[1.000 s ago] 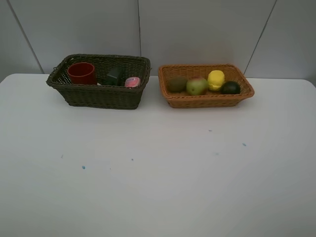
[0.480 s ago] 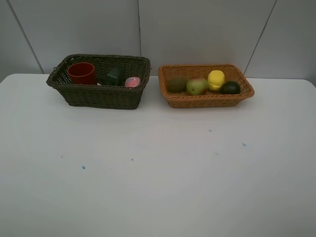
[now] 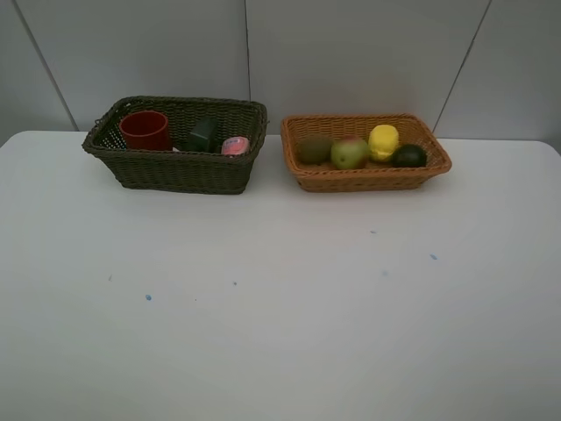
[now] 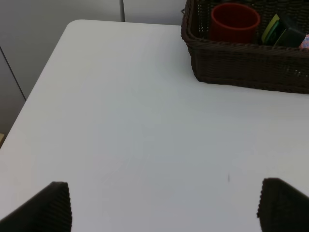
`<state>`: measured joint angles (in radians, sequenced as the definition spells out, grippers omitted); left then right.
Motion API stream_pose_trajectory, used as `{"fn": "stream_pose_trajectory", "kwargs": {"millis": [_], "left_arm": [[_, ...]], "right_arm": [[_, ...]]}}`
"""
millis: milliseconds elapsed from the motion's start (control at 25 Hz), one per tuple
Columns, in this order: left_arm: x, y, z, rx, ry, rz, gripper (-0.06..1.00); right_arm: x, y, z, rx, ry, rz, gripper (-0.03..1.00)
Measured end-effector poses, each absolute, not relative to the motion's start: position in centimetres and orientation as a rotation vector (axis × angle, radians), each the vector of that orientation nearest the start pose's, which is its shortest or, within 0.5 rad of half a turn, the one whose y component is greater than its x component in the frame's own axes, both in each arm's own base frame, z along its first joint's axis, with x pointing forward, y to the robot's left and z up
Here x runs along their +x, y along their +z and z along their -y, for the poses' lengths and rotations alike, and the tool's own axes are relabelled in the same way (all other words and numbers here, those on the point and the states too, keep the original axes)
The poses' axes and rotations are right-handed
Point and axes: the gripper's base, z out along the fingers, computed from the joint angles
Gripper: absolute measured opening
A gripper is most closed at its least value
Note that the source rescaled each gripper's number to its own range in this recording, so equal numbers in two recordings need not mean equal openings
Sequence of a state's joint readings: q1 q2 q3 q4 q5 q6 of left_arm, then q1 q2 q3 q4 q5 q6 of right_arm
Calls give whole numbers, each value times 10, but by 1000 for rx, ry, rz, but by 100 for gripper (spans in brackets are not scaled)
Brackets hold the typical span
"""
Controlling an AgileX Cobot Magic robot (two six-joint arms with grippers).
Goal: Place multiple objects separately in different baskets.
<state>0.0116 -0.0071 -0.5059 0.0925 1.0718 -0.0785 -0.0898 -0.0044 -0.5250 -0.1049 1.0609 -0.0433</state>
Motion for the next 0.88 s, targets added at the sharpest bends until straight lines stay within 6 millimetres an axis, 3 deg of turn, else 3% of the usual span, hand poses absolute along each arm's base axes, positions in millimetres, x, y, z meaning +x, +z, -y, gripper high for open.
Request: {"fn": "stream_pose_trajectory", "kwargs": {"millis": [880], "left_arm": [[-7,278,-7,-97,69,-2036,100]], "right_arm": [[-10,284,7,54,-210,-2016,99]]}}
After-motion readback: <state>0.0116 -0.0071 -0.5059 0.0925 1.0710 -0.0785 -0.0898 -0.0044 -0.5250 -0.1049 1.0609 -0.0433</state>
